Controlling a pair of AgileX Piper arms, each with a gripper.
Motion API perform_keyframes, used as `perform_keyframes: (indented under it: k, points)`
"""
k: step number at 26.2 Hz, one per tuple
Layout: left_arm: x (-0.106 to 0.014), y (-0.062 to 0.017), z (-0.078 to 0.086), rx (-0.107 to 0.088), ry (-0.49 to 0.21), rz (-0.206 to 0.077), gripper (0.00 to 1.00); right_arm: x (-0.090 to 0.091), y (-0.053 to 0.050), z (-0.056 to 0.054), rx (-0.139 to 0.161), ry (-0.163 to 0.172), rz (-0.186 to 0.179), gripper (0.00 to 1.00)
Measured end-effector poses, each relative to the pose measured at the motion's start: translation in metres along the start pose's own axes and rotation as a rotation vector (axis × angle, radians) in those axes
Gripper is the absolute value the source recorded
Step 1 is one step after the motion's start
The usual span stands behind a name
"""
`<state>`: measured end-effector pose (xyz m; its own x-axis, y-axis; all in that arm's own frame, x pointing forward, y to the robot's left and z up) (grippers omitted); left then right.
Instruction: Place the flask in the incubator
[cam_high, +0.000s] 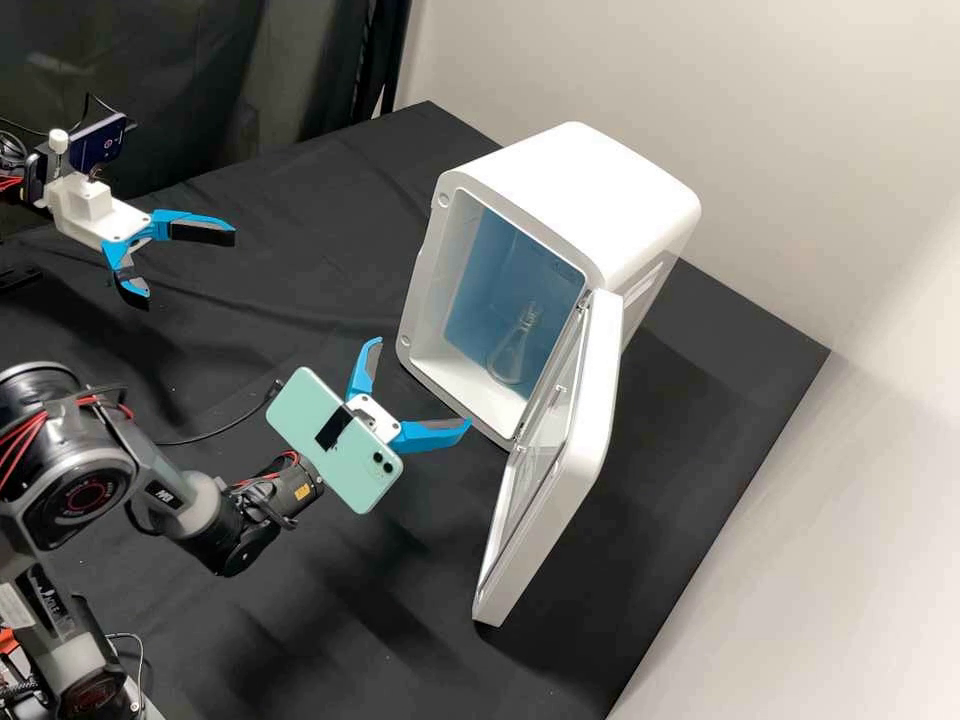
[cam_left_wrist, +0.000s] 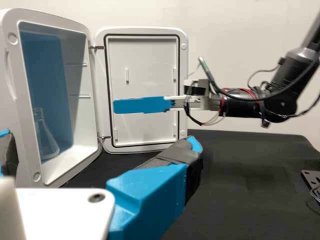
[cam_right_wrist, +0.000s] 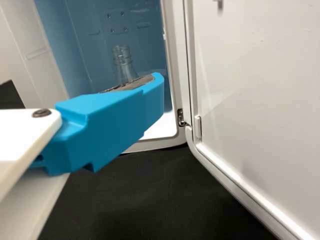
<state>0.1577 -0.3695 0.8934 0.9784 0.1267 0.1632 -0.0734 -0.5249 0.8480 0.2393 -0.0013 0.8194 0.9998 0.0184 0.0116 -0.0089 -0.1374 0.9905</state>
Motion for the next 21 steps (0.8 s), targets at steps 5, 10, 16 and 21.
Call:
perform_keyframes:
  k: [5,10,16,21]
  points:
    - [0.0,0.0,0.0,0.0,0.0,0.0,1.0,-0.007,-0.001,0.002,0.023,-0.008,-0.014,1.0]
    - [0.0,-0.0011,-0.001,-0.003,0.001,-0.005,1.0,-0.008,-0.002,0.001,0.014,0.007,-0.034,1.0]
    - [-0.004,0.0106,0.007,-0.009,-0.012,0.048,1.0,-0.008,-0.002,0.001,0.014,0.007,-0.034,1.0]
    - [-0.012,0.0207,-0.004,-0.049,0.064,0.116,1.0,-0.008,-0.002,0.001,0.014,0.007,-0.034,1.0]
